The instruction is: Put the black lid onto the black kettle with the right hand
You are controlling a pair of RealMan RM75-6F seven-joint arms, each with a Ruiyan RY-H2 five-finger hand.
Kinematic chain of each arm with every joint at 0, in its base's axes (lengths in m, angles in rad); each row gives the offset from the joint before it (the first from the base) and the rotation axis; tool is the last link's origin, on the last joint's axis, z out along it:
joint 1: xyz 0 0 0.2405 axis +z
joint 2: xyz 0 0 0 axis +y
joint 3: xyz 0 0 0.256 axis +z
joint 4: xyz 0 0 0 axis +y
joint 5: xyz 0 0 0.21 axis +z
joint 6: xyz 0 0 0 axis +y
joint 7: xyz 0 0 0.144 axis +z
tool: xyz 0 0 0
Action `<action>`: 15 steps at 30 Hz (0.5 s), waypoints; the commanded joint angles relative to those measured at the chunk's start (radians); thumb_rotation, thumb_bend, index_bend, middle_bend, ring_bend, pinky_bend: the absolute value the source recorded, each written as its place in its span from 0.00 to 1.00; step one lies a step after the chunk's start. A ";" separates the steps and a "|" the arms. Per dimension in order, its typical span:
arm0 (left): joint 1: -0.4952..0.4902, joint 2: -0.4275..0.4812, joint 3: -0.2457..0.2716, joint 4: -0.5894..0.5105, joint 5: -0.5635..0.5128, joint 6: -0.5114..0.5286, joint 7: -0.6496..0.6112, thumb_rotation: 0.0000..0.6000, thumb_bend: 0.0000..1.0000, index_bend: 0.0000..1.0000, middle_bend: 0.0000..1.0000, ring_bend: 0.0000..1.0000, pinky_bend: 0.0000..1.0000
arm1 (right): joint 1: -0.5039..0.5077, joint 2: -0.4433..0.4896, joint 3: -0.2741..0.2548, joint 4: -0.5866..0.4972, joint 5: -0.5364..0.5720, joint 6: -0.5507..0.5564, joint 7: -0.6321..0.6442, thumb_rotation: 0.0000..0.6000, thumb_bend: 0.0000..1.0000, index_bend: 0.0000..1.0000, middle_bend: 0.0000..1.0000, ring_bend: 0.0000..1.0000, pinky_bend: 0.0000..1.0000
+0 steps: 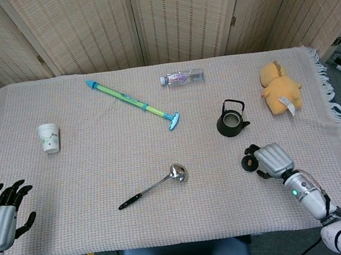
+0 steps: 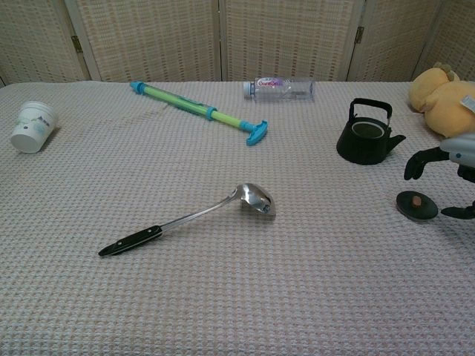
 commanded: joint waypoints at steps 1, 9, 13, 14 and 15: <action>0.002 0.000 -0.002 0.000 -0.004 0.001 -0.002 1.00 0.29 0.22 0.13 0.18 0.08 | 0.006 -0.008 -0.005 0.009 0.008 0.004 -0.009 1.00 0.33 0.29 0.31 0.92 0.84; -0.002 -0.007 -0.005 0.006 -0.005 -0.007 -0.007 1.00 0.29 0.22 0.13 0.18 0.07 | 0.005 -0.045 -0.027 0.045 0.000 0.048 -0.031 1.00 0.33 0.30 0.32 0.93 0.85; -0.004 -0.008 -0.006 0.008 -0.008 -0.011 -0.008 1.00 0.29 0.22 0.13 0.18 0.07 | 0.005 -0.064 -0.035 0.065 -0.001 0.060 -0.027 1.00 0.33 0.30 0.32 0.92 0.85; -0.005 -0.008 -0.007 0.008 -0.009 -0.012 -0.008 1.00 0.29 0.22 0.13 0.18 0.07 | 0.004 -0.069 -0.037 0.070 -0.001 0.063 -0.027 1.00 0.33 0.30 0.32 0.92 0.85; -0.005 -0.009 -0.008 0.008 -0.009 -0.013 -0.008 1.00 0.29 0.22 0.13 0.18 0.07 | 0.004 -0.072 -0.038 0.074 -0.001 0.066 -0.026 1.00 0.33 0.30 0.32 0.92 0.85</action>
